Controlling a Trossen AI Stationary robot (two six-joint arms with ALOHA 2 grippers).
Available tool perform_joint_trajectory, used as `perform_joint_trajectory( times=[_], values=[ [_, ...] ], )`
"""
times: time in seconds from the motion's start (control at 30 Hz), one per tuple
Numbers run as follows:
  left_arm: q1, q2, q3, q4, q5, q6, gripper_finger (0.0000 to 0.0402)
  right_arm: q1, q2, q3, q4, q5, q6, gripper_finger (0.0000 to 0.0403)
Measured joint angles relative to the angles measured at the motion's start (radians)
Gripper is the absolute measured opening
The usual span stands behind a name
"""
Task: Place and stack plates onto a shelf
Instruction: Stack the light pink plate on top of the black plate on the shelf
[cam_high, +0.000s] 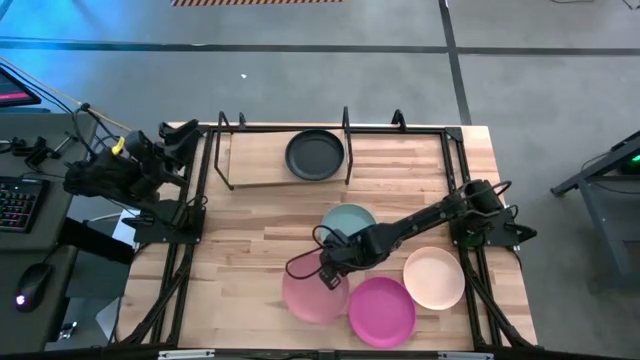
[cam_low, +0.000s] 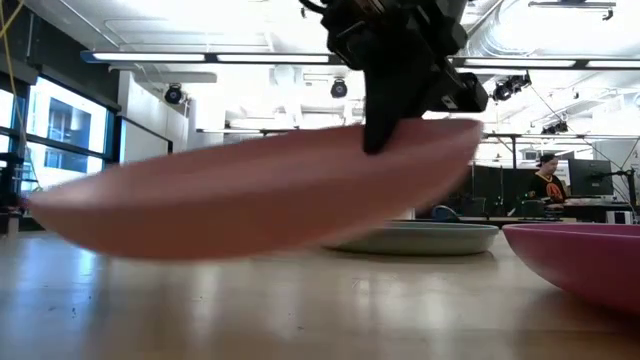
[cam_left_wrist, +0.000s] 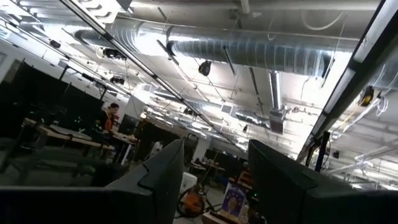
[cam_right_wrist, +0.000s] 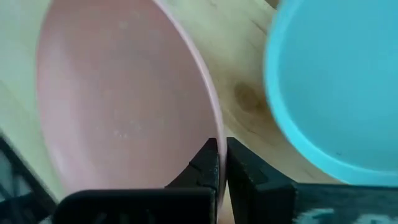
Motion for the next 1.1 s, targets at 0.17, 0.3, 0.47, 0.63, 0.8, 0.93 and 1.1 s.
perform_joint_trajectory(
  times=[0.17, 0.3, 0.47, 0.63, 0.8, 0.93, 1.1],
  values=[
    [0.000, 0.000, 0.021, -0.047, 0.000, -0.008, 0.0168, -0.005, -0.009, 0.000, -0.031, -0.013, -0.025, 0.0000],
    [0.000, 0.000, 0.021, -0.054, 0.001, -0.045, 0.0168, 0.022, -0.028, 0.000, -0.081, -0.025, -0.028, 0.0000],
    [0.000, 0.001, 0.022, -0.072, 0.001, -0.053, 0.0168, 0.052, -0.111, -0.099, -0.041, -0.057, 0.023, 0.0000],
    [0.000, 0.000, 0.022, -0.072, 0.000, -0.051, 0.0168, 0.067, -0.285, -0.340, 0.243, -0.039, 0.201, 0.0000],
    [0.000, 0.000, 0.022, -0.108, -0.034, -0.050, 0.0168, 0.081, -0.366, -0.486, 0.424, 0.107, 0.409, 0.0000],
    [0.000, 0.007, 0.022, -0.121, -0.118, -0.049, 0.0168, 0.065, -0.332, -0.505, 0.524, 0.252, 0.556, 0.0000],
    [0.000, 0.030, 0.022, -0.122, -0.162, -0.025, 0.0168, 0.017, -0.228, -0.433, 0.584, 0.467, 0.725, 0.0000]
  ],
)
